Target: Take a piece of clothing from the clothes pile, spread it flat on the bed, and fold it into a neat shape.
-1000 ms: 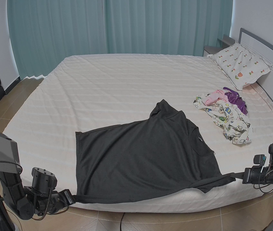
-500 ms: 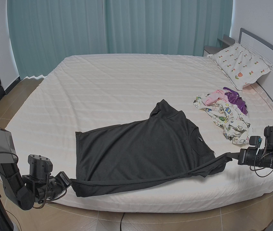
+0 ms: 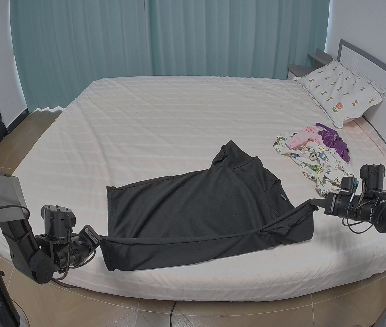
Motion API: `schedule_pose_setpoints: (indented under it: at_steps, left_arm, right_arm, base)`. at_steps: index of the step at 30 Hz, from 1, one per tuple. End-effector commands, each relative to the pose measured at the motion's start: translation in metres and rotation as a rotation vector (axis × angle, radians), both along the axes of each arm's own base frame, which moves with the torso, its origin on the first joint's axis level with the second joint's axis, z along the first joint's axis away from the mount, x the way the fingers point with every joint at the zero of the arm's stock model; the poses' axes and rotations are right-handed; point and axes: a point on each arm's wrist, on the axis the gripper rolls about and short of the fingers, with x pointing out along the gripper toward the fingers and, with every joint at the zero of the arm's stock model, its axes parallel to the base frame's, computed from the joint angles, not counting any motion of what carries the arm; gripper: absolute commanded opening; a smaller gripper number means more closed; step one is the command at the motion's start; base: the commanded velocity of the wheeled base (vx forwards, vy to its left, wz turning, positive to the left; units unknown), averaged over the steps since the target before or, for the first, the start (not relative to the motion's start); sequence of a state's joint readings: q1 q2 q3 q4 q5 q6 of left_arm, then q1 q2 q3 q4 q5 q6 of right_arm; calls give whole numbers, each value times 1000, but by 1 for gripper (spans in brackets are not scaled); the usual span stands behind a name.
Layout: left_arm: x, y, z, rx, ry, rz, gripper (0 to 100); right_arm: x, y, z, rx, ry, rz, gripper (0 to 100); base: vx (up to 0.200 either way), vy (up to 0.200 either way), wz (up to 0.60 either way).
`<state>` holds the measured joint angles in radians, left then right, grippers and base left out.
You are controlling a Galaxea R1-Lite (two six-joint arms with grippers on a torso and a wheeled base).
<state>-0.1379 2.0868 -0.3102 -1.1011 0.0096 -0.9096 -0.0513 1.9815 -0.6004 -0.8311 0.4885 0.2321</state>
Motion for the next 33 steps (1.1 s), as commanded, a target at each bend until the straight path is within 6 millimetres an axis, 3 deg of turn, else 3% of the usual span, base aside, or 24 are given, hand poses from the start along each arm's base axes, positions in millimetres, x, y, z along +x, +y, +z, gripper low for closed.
schedule_pose_setpoints:
  at_steps: [1, 17, 28, 33]
  left_arm:
    - [12, 5, -6, 1, -1, 25, 0]
    - [43, 4, -36, 17, 21, 42, 0]
    - [51, 4, -46, 47, 22, 76, 0]
    - [56, 3, -50, 57, 22, 82, 0]
  right_arm:
    - [15, 3, -12, -3, 17, 5, 0]
    - [63, 21, -31, -33, -18, 6, 0]
    - [83, 25, -45, -55, -25, -20, 0]
    - [91, 31, -45, 20, -4, -57, 0]
  base:
    - [0, 0, 0]
    - [0, 0, 0]
    - [0, 0, 0]
    - [0, 0, 0]
